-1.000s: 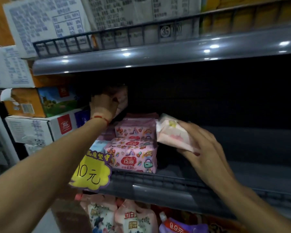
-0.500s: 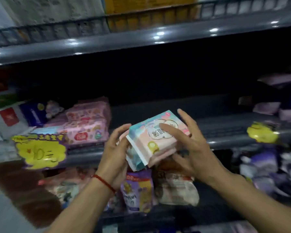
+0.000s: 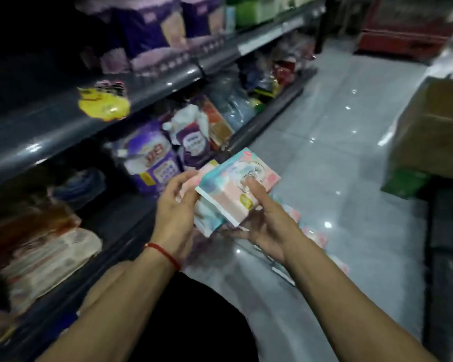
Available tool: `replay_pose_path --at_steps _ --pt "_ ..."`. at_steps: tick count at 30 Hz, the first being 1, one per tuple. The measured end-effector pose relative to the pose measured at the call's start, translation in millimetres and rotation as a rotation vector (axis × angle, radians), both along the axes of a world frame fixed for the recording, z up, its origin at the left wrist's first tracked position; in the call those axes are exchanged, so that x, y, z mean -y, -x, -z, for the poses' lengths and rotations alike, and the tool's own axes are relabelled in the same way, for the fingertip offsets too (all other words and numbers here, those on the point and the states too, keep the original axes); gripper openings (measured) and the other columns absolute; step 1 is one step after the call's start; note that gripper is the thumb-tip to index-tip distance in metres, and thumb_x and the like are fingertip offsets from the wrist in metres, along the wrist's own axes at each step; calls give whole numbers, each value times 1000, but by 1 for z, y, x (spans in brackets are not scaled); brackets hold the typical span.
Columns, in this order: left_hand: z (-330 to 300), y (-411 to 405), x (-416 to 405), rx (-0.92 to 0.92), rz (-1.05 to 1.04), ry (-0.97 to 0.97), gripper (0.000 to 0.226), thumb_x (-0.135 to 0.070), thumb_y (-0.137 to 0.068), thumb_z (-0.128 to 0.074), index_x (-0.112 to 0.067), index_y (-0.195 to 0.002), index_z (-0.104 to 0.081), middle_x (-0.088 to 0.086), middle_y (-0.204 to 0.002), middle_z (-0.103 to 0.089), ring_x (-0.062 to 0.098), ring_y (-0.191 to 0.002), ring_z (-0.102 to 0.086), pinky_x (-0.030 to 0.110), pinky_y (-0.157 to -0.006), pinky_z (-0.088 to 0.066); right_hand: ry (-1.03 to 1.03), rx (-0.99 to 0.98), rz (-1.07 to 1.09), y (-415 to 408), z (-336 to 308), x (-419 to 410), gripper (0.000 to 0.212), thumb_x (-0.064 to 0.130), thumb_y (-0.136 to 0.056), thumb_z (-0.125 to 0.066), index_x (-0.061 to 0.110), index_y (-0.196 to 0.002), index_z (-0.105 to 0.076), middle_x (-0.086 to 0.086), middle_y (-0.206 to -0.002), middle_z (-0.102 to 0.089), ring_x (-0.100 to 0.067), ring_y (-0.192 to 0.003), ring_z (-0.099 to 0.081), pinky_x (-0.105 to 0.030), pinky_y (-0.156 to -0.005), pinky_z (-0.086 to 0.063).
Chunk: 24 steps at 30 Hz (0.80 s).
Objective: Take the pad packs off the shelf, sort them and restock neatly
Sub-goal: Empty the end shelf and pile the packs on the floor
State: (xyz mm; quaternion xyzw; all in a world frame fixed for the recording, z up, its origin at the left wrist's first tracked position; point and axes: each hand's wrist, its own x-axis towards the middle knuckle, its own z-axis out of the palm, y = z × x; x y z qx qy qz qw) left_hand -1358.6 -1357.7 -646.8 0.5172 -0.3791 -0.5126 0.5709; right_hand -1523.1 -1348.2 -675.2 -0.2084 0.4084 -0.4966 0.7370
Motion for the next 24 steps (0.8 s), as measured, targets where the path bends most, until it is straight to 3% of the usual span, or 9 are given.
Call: replay_pose_path --at_steps 2,7,9,11,13,17,19,21,24 --pt "12 36 8 32 179 -66 18 -8 -97 -64 -7 -115 -66 17 -114 -73 26 -98 -68 44 -88 -56 -56 151 30 30 15 -15 71 51 -81 -75 15 -140 -60 -16 -138 -64 -39 -131 -57 -73 -109 -36" --pt "36 95 19 138 500 -386 20 -18 -99 -56 -22 -113 -69 0 -95 -74 17 -74 -68 36 -73 -58 -165 258 307 83 46 -36 53 30 -86 -66 13 -135 -62 -14 -132 -68 -34 -122 -63 -58 -102 -49" --pt "46 112 19 226 670 -531 23 -27 -97 -55 -30 -114 -70 0 -102 -70 21 -84 -66 42 -81 -56 -243 237 397 102 67 -48 58 20 -79 -69 9 -135 -62 -17 -133 -67 -33 -123 -63 -53 -99 -53" --pt "56 126 16 294 797 -585 26 -36 -98 -54 -36 -120 -68 -3 -113 -67 21 -100 -64 39 -81 -52 -285 210 469 126 89 -61 60 14 -77 -67 7 -137 -60 -20 -133 -66 -35 -127 -62 -51 -92 -57" --pt "69 136 17 395 833 -569 31 -39 -99 -55 -38 -128 -63 -6 -126 -59 22 -115 -55 41 -86 -50 -328 98 557 154 109 -74 55 14 -83 -63 10 -138 -60 -18 -131 -68 -33 -121 -65 -51 -97 -56" --pt "88 130 28 562 784 -608 29 -32 -95 -62 -27 -124 -64 -1 -125 -58 21 -109 -52 48 -96 -51 -330 -271 622 217 152 -95 44 14 -92 -56 22 -135 -58 -9 -118 -73 -24 -92 -72 -48 -85 -56" --pt "94 122 35 593 764 -632 29 -30 -94 -64 -24 -123 -64 1 -122 -58 22 -110 -52 46 -93 -51 -388 -362 593 239 172 -104 45 17 -88 -60 28 -132 -55 -10 -119 -72 -27 -95 -72 -56 -88 -54" --pt "99 118 41 597 744 -628 27 -29 -95 -65 -21 -121 -64 4 -120 -59 22 -109 -53 42 -88 -52 -454 -366 553 251 188 -107 65 23 -75 -69 28 -137 -51 -12 -126 -71 -33 -107 -70 -64 -95 -51" --pt "105 117 45 597 740 -618 24 -27 -95 -65 -18 -117 -65 5 -118 -60 21 -104 -54 37 -79 -52 -478 -336 477 253 214 -95 83 24 -68 -75 21 -145 -45 -15 -131 -68 -39 -121 -65 -65 -102 -48"
